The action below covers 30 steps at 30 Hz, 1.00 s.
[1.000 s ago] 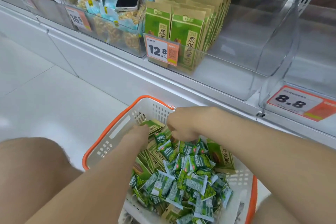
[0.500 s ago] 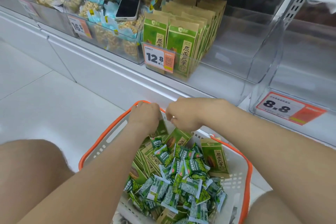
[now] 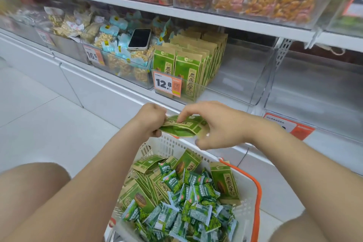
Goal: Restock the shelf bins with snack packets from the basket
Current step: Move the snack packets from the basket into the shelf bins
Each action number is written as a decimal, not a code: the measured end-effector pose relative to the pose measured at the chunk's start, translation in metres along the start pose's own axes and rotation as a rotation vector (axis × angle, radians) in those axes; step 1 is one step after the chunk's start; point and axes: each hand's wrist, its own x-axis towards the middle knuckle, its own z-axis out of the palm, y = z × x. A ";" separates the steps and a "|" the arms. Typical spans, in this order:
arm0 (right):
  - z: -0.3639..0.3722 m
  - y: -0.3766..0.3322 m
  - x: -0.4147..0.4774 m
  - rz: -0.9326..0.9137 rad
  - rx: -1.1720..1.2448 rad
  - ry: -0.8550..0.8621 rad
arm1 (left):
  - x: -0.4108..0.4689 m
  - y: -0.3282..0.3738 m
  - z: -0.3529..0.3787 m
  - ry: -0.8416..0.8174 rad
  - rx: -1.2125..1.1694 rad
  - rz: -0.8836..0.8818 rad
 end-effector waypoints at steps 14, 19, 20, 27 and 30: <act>-0.021 0.006 -0.002 0.285 0.424 0.654 | -0.022 0.021 0.017 -0.331 -0.366 0.454; -0.019 0.008 0.007 0.360 0.492 0.483 | -0.022 0.031 0.016 -0.159 -0.443 0.506; -0.020 0.008 0.009 0.343 0.472 0.528 | -0.021 0.035 0.017 -0.121 -0.421 0.510; -0.035 0.008 0.023 0.167 0.175 1.094 | -0.004 0.053 0.011 0.286 0.208 0.621; -0.035 0.017 0.032 0.116 0.114 1.096 | 0.004 0.053 0.005 0.289 0.505 0.649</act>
